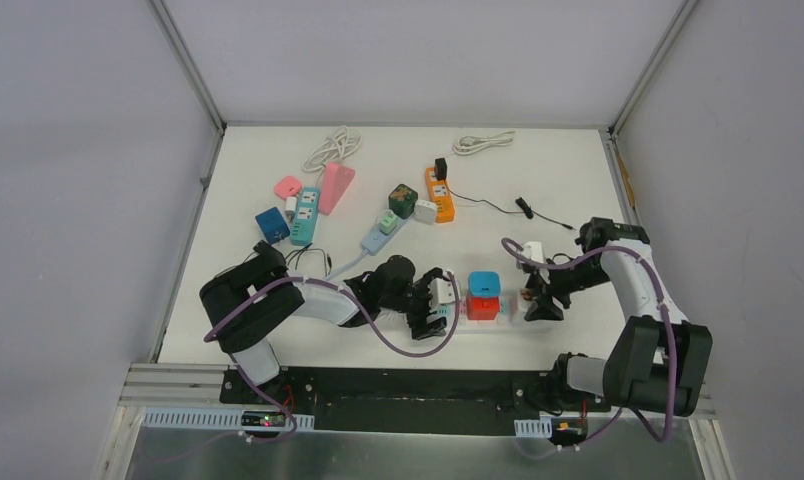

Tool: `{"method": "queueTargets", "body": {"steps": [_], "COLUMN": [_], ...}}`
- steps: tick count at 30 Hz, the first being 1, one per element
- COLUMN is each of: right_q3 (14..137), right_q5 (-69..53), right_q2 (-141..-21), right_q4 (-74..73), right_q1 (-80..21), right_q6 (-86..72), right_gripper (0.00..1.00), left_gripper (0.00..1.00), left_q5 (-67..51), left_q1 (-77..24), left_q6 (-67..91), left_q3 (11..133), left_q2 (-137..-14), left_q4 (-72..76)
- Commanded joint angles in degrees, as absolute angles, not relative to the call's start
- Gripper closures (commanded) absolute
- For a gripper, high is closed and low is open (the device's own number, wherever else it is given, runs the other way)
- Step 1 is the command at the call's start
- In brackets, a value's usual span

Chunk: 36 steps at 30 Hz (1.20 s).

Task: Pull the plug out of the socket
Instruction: Remove the plug from the socket, then place the plug at the center of the board.

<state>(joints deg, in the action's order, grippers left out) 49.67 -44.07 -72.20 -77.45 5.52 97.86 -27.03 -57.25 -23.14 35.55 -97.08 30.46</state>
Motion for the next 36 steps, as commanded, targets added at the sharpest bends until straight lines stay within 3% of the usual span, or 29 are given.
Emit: {"method": "queueTargets", "body": {"steps": [1,3,4,9,14,18,25,36], "right_q3": [52.9,54.6,55.4,60.5,64.3,64.5,68.6,84.3], "right_q5": [-52.4,-54.3,-55.0,-59.2,-59.9,-56.5,-46.5,-46.5], "right_q2": [-74.0,-75.2,-75.8,-78.3,-79.7,-79.4,-84.2,-100.0], "right_q4": [-85.9,-88.0,-88.7,-86.0,-71.8,-52.3,-33.8,-28.6], "right_q1": [9.6,11.7,12.8,17.8,20.0,20.0,16.4,3.7], "right_q6": [104.2,104.4,104.2,93.2,71.3,48.4,24.7,24.7], "right_gripper": [1.0,1.0,1.0,1.0,1.0,1.0,1.0,1.0], "left_gripper": [1.0,0.99,0.94,0.43,0.21,0.02,0.01,0.01], "left_q5": [-23.9,-23.5,-23.5,-24.2,-23.1,-23.1,-22.6,-23.7], "left_q1": [-56.1,-56.1,-56.1,-56.1,-56.1,-56.1,-56.1,-56.1], "left_q6": [-21.5,-20.6,-19.5,-12.6,-10.3,-9.7,-9.8,-9.2], "left_q3": [35.6,35.9,36.1,37.5,36.8,37.5,38.7,38.7], "left_q2": [-99.0,-98.6,-98.4,-98.1,-96.5,-95.1,-93.0,-83.5], "left_q4": [26.2,26.2,26.3,26.7,28.1,27.1,23.7,16.4]}}
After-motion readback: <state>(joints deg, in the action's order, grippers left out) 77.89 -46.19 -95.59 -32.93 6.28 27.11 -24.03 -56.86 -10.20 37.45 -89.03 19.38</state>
